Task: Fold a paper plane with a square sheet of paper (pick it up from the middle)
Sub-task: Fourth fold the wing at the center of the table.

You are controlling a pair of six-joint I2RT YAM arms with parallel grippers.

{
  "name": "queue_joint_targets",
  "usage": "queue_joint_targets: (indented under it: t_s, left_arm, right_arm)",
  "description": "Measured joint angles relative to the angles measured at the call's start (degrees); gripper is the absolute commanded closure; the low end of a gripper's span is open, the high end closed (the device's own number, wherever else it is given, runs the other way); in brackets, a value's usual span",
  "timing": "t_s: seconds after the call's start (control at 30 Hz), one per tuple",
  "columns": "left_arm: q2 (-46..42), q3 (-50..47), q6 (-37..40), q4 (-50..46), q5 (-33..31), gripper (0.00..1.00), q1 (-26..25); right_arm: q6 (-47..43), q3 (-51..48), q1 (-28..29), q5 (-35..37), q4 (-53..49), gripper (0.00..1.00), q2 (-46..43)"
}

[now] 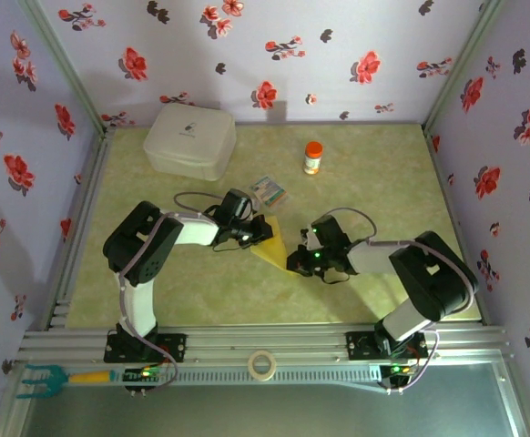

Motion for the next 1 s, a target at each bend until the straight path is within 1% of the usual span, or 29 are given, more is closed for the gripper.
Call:
queue_joint_targets:
  t_s: [0.2, 0.33, 0.5, 0.63, 0.77, 1.0]
  left_arm:
    - [0.0, 0.0, 0.0, 0.0, 0.2, 0.96, 0.0]
    - [0.0, 0.0, 0.2, 0.1, 0.4, 0.96, 0.0]
    - [0.0, 0.0, 0.2, 0.1, 0.4, 0.96, 0.0]
    - [0.0, 0.0, 0.2, 0.2, 0.4, 0.96, 0.0]
    - [0.0, 0.0, 0.3, 0.1, 0.4, 0.96, 0.0]
    - [0.0, 0.0, 0.5, 0.1, 0.4, 0.96, 0.0]
  right_arm:
    - [0.6, -0.9, 0.0, 0.6, -3.5, 0.94, -4.3]
    - [0.4, 2.8, 0.0, 1.1, -7.4, 0.95, -5.9]
    - [0.4, 11.3, -0.1, 1.0, -7.4, 0.96, 0.5]
    - [0.4, 14.4, -0.1, 0.8, -6.8, 0.95, 6.0]
    - [0.4, 16.0, 0.0, 0.6, -6.8, 0.95, 8.9]
    - [0.2, 15.2, 0.0, 1.0, -6.1, 0.97, 12.0]
